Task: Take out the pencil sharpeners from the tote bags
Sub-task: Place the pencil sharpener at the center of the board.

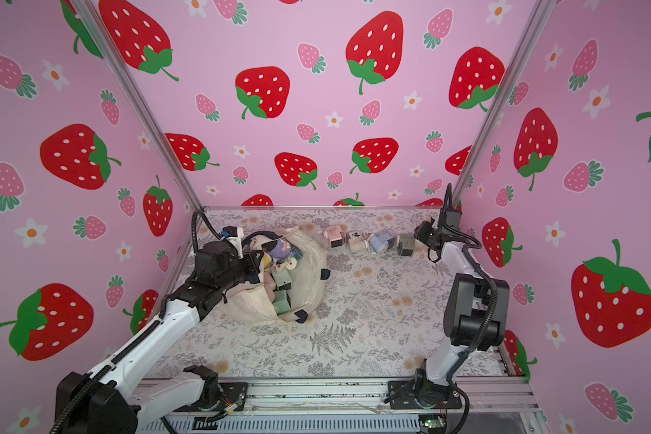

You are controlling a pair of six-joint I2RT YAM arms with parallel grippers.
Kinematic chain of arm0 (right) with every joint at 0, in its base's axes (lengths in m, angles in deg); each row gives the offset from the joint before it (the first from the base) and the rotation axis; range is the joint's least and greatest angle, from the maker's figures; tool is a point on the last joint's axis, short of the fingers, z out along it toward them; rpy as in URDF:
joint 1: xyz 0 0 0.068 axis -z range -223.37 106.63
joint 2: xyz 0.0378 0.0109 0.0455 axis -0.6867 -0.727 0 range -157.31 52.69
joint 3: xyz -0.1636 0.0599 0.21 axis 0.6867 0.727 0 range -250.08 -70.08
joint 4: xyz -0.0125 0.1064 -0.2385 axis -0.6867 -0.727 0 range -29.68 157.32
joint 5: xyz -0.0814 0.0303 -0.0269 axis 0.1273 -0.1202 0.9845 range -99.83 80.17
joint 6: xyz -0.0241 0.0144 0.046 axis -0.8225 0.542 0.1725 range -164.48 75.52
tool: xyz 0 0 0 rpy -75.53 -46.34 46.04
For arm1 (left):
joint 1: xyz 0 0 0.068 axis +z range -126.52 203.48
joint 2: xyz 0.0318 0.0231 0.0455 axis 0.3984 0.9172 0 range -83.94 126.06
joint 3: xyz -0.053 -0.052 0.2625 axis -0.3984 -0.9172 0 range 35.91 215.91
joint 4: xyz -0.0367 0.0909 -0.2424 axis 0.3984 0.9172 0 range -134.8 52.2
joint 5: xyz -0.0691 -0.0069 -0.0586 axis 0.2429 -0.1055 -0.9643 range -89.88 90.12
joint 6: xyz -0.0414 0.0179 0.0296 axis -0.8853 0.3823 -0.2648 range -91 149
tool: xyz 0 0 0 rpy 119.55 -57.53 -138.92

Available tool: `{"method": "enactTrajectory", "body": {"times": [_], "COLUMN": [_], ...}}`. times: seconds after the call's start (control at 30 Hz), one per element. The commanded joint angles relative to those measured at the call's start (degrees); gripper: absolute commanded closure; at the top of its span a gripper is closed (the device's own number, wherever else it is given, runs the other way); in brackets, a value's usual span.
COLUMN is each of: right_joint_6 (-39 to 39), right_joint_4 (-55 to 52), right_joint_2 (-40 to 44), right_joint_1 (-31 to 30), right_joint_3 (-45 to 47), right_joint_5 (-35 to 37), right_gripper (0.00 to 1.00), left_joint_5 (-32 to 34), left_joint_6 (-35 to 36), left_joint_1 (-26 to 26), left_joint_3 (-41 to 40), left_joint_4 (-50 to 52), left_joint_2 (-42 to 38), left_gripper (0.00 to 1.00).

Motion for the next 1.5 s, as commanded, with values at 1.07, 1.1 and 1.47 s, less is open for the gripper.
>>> {"method": "enactTrajectory", "body": {"times": [1.07,1.1,1.47], "right_joint_6": [1.81,1.68,1.20], "right_joint_4": [2.18,1.40,-9.65], "right_joint_2": [-18.76,-18.31,-9.50], "right_joint_1": [1.95,1.96,2.02], "right_joint_3": [-6.48,-6.21,-2.98], "right_joint_5": [-7.86,-7.12,8.88], "right_gripper": [0.14,0.10,0.01], "left_joint_5": [-1.35,-1.48,-1.86], "left_joint_6": [-0.04,0.00,-0.26], "left_joint_1": [-0.42,-0.38,-0.43], "left_joint_3": [0.41,0.43,0.22], "left_joint_4": [0.29,0.34,0.48], "left_joint_2": [1.80,1.80,1.09], "left_gripper": [1.00,1.00,1.00]}}
